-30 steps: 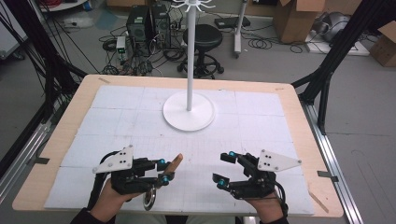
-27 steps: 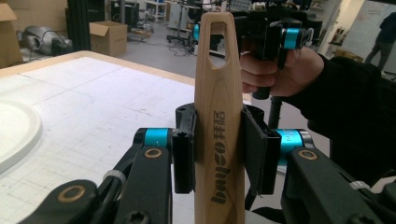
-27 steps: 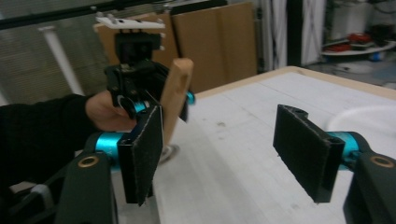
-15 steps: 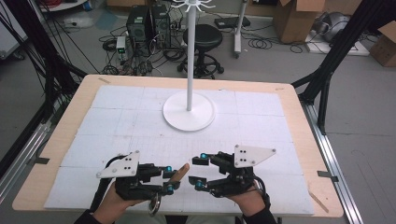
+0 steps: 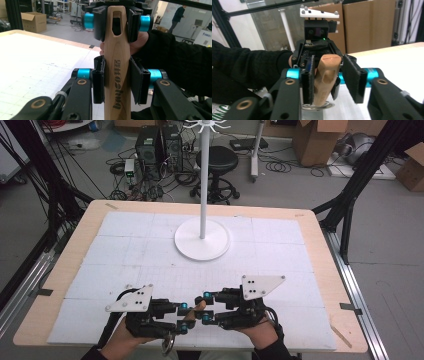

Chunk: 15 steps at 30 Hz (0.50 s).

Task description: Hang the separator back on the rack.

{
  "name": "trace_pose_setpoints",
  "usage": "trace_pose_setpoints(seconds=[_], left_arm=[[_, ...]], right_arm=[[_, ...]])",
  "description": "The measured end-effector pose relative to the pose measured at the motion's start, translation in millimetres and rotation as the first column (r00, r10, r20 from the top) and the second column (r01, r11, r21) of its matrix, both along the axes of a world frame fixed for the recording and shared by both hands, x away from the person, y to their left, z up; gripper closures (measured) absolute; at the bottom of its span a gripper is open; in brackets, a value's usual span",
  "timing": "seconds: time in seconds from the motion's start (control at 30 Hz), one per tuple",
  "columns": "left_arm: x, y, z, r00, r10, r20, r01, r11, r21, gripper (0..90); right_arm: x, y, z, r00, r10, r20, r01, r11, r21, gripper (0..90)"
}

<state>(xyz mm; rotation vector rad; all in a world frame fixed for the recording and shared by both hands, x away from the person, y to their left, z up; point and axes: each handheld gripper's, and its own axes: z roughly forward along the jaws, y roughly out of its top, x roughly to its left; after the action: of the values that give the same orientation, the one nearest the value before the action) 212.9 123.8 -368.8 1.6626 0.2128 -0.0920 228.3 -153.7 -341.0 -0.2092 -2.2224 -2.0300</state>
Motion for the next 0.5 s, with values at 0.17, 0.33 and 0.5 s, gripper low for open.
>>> trace_pose_setpoints(seconds=[0.17,0.33,0.5], left_arm=[[-0.2,1.5,0.9,0.9999,-0.013,0.002,0.013,0.9998,-0.014,67.2],[1.6,2.8,0.7,0.9998,-0.018,-0.007,0.018,0.9997,-0.017,67.2],[3.8,4.7,-1.7,0.9993,-0.026,-0.027,0.025,0.9991,-0.035,67.0]], right_arm=[[0.0,1.5,0.6,0.9998,0.018,-0.009,-0.018,1.000,0.021,69.1],[-0.7,2.9,1.6,0.9993,0.001,-0.037,-0.001,1.000,0.021,69.9],[-3.7,8.8,8.1,0.9963,-0.042,-0.075,0.041,0.999,-0.026,70.1]])
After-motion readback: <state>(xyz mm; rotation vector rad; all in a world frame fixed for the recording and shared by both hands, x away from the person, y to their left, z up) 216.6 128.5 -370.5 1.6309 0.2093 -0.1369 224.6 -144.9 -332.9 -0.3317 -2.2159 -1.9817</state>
